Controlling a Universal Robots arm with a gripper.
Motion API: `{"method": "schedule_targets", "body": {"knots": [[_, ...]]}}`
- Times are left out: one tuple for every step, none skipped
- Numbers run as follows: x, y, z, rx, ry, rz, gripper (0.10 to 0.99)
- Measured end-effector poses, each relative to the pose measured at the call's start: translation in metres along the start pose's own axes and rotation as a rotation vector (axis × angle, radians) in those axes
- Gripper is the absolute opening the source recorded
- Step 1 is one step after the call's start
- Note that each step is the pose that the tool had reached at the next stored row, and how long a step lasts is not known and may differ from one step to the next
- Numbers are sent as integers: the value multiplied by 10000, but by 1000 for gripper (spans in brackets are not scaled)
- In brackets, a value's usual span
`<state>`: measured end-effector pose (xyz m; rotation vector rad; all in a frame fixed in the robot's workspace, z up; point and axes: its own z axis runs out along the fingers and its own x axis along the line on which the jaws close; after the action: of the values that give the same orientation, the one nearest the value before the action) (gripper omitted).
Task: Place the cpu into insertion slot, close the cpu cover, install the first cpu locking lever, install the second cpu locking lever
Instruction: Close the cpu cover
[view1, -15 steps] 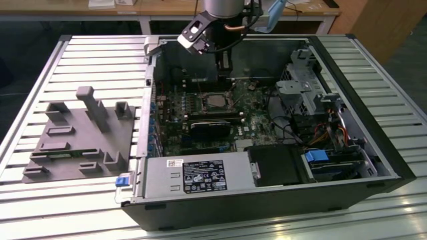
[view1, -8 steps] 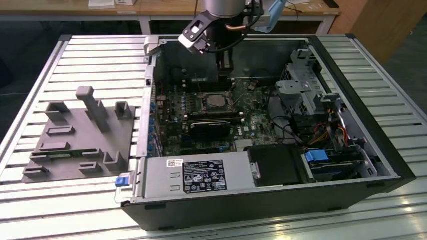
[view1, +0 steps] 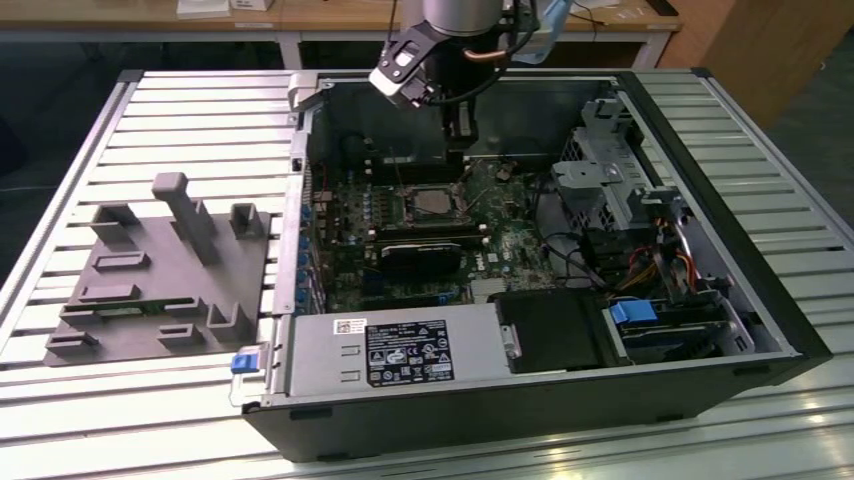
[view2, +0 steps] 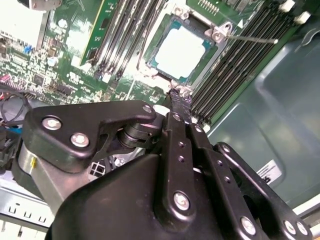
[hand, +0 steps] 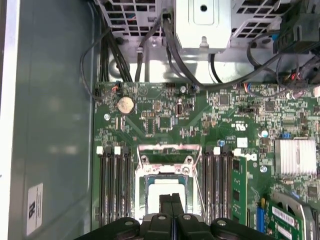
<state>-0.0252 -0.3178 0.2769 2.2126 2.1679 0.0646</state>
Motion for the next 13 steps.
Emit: {"method": "schedule_targets", "body": {"knots": [[1, 19, 1, 2, 0, 0, 102], [1, 37, 2, 4, 0, 0, 102], [2, 55, 3, 6, 0, 1, 102], [2, 73, 4, 9, 0, 1, 102], [3, 92, 5, 12, -1, 0, 102], [4, 111, 7, 14, 0, 0, 102], [4, 129, 8, 17, 0, 0, 102], [5, 147, 9, 20, 0, 0, 102], [5, 167, 10, 23, 0, 1, 102], [6, 185, 11, 25, -1, 1, 102], [7, 202, 12, 28, 0, 0, 102], [7, 221, 13, 31, 0, 0, 102], [8, 238, 14, 34, -1, 0, 102]]}}
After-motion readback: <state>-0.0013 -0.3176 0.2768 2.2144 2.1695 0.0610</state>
